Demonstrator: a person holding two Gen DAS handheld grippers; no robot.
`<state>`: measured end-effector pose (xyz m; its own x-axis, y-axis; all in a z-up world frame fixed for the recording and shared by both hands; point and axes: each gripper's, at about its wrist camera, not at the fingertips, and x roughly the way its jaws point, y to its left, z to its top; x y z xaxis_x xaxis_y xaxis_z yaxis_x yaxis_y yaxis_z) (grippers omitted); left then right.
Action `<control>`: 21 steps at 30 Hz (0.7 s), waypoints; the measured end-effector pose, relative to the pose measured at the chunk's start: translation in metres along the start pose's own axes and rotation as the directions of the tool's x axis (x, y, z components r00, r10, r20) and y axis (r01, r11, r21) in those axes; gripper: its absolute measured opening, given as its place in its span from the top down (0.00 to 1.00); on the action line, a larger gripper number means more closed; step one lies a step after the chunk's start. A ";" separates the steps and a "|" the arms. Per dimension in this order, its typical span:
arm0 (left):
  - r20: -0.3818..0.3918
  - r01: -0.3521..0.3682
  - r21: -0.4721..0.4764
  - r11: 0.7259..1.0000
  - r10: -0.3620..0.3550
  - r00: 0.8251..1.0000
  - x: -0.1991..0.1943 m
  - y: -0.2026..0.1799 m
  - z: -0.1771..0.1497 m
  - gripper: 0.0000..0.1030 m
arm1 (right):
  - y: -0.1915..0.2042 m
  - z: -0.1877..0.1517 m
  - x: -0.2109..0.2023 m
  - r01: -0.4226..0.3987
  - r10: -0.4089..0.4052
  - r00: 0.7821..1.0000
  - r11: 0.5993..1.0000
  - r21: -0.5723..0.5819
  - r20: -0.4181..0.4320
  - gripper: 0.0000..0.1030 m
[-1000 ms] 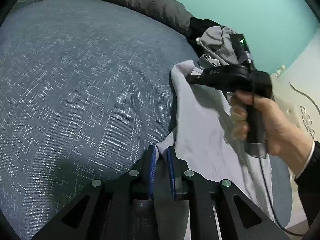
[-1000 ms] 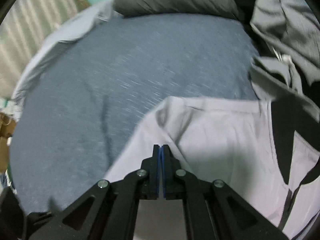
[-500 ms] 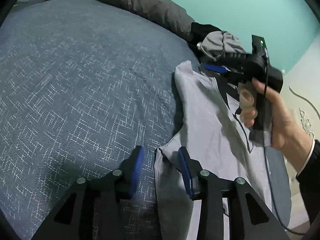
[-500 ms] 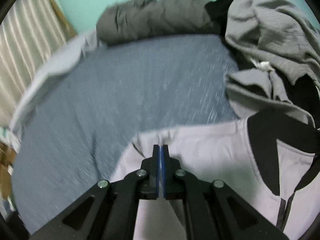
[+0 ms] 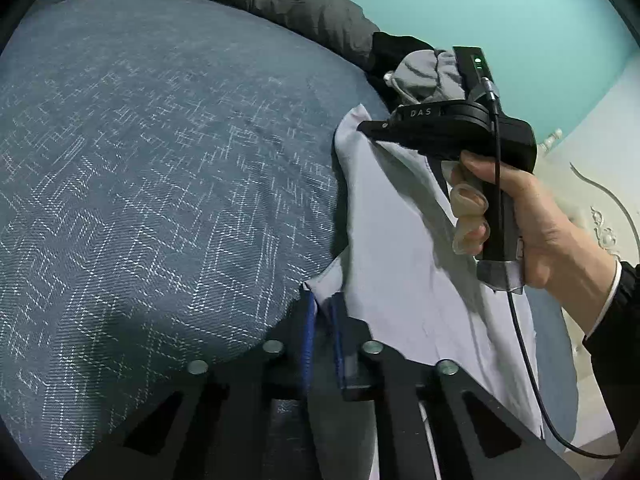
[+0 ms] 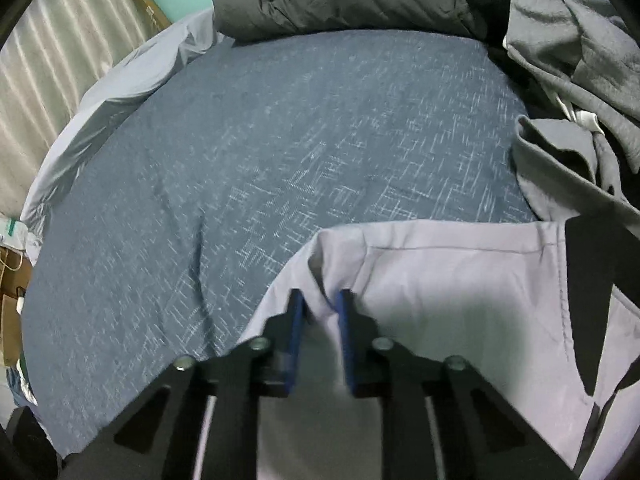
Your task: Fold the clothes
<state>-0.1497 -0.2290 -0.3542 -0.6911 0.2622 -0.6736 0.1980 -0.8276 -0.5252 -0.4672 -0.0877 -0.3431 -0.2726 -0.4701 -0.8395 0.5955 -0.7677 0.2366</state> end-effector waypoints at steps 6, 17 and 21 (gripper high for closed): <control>0.017 -0.027 -0.016 1.000 0.027 0.999 0.001 0.001 0.001 1.00 | -0.006 0.000 -0.025 0.072 -0.072 0.992 0.997 0.010 0.099 0.98; 0.005 -0.028 0.028 0.999 0.028 1.000 0.021 -0.007 0.008 0.75 | -0.010 0.003 -0.040 0.077 -0.085 0.989 0.995 0.064 0.123 0.85; 0.002 -0.005 0.018 1.000 0.005 1.000 0.030 -0.005 0.013 0.76 | -0.022 -0.009 -0.070 0.074 -0.088 0.984 0.993 0.094 0.157 0.77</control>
<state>-0.1802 -0.2230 -0.3652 -0.6916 0.2570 -0.6750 0.1890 -0.8376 -0.5126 -0.4545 -0.0339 -0.2943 -0.4393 -0.4631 -0.7698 0.4999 -0.8380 0.2188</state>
